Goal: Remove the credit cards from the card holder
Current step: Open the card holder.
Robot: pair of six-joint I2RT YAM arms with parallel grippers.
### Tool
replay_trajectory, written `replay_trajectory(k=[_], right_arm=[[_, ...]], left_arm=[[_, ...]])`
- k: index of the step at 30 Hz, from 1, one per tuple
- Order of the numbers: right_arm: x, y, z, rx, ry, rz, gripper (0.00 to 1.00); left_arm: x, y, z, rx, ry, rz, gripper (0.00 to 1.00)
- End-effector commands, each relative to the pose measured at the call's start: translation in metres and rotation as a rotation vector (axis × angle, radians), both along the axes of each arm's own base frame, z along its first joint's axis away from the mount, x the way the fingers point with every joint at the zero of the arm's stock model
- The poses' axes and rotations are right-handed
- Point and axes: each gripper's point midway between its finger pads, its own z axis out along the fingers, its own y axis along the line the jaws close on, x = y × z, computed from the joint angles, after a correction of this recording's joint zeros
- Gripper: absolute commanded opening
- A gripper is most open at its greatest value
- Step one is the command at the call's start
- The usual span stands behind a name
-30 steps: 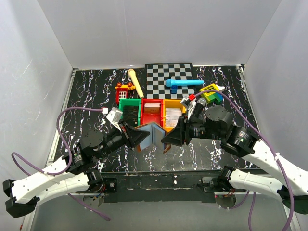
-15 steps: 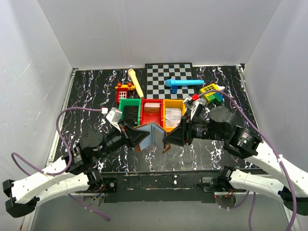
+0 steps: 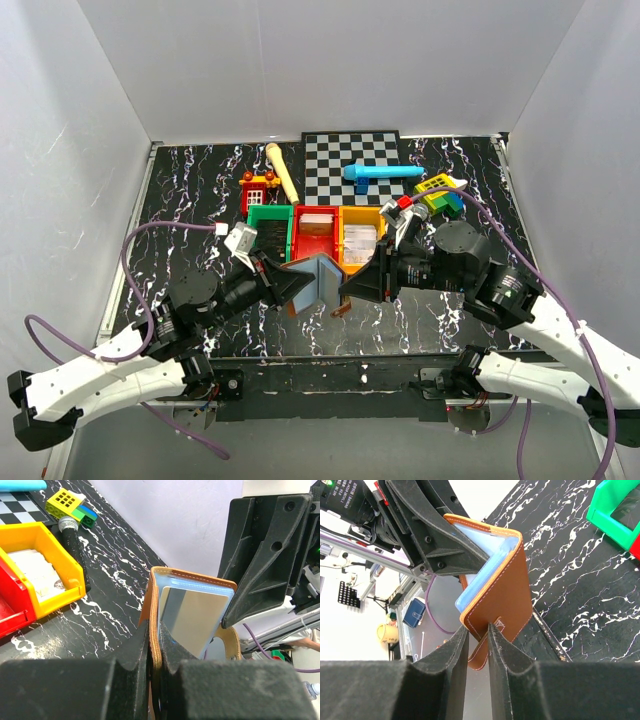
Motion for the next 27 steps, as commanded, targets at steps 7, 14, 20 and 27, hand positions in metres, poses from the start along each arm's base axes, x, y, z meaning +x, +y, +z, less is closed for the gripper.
replay_trajectory(k=[7, 14, 20, 27], right_arm=[[0.011, -0.002, -0.002, -0.038, -0.008, -0.056, 0.29], [0.019, -0.008, -0.014, -0.093, 0.001, -0.113, 0.37], [0.019, -0.004, -0.017, -0.103, 0.015, -0.100, 0.43], [0.019, 0.000, -0.017, -0.094, 0.020, -0.087, 0.36]], left_arm=[[-0.012, -0.013, 0.017, -0.079, -0.009, -0.087, 0.00], [-0.014, -0.009, 0.019, -0.090, -0.014, -0.087, 0.00], [-0.014, -0.012, 0.017, -0.092, 0.001, -0.094, 0.00], [-0.012, -0.016, 0.021, -0.104, -0.005, -0.094, 0.00]])
